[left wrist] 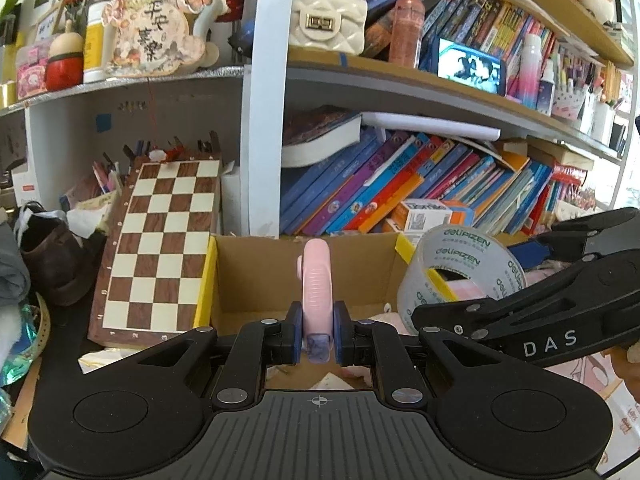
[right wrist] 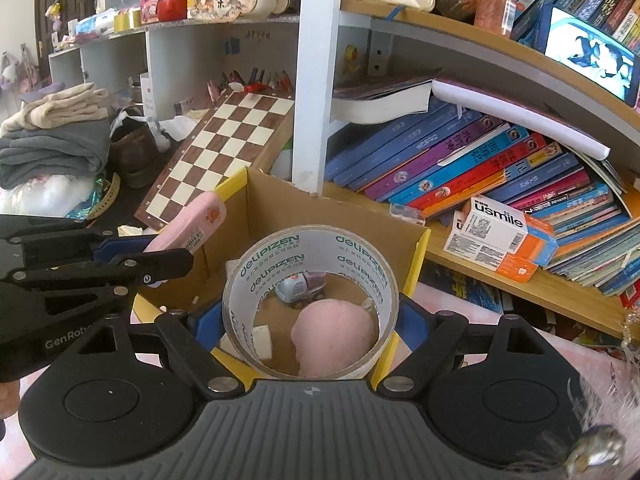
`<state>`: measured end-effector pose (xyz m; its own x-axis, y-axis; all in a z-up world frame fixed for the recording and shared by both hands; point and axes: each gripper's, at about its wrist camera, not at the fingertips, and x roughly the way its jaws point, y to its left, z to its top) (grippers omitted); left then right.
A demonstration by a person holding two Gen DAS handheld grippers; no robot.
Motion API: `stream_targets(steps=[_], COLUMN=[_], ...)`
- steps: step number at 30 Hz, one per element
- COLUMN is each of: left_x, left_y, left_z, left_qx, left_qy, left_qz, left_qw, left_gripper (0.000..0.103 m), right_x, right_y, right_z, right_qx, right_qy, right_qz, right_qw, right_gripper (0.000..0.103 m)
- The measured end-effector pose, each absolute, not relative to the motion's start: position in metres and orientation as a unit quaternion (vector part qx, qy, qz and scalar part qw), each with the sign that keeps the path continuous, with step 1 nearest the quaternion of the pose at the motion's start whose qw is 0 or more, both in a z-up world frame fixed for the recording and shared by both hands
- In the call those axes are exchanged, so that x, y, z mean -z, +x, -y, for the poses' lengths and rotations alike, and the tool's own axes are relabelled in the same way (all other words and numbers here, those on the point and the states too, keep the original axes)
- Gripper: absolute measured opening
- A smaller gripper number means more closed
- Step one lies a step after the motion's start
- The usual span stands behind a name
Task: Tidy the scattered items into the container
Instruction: 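Carry the pink roller and the tape roll over the yellow box with both tools, then open the left gripper to drop the pink roller while the right releases the tape roll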
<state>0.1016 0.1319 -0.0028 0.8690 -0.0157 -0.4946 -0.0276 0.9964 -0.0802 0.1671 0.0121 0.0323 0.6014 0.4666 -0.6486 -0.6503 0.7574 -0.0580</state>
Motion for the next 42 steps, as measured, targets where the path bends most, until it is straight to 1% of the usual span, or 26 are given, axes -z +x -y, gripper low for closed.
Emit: stream_targets(steps=[13,19,32,42], left_x=[0.024,0.039,0.055,0.061], left_y=[0.141,0.156,0.178,0.187], left_z=[-0.143,-0.147,-0.151,-0.151], left_qx=[-0.011,-0.003,-0.01,-0.011], left_qy=[-0.019,-0.027,-0.026,-0.028], left_qz=[-0.302,-0.331,-0.373,-0.385], left_qw=[0.953,0.943,0.927,0.922], left_gripper=[0.013,0.014,0.014,0.014], right_x=[-0.015,-0.004,0.022,0.039], right_y=[0.213,0.236,0.277,0.298], right_z=[-0.038,-0.057,-0.074,-0.083], right_qx=[-0.328,-0.343,-0.352,-0.353], right_qy=[-0.179,-0.204,-0.221,-0.222], right_qz=[-0.316,-0.32,-0.36,-0.387], right_qw=[0.872,0.859,0.835,0.822], right_gripper=[0.084,0.084,0.084,0.084])
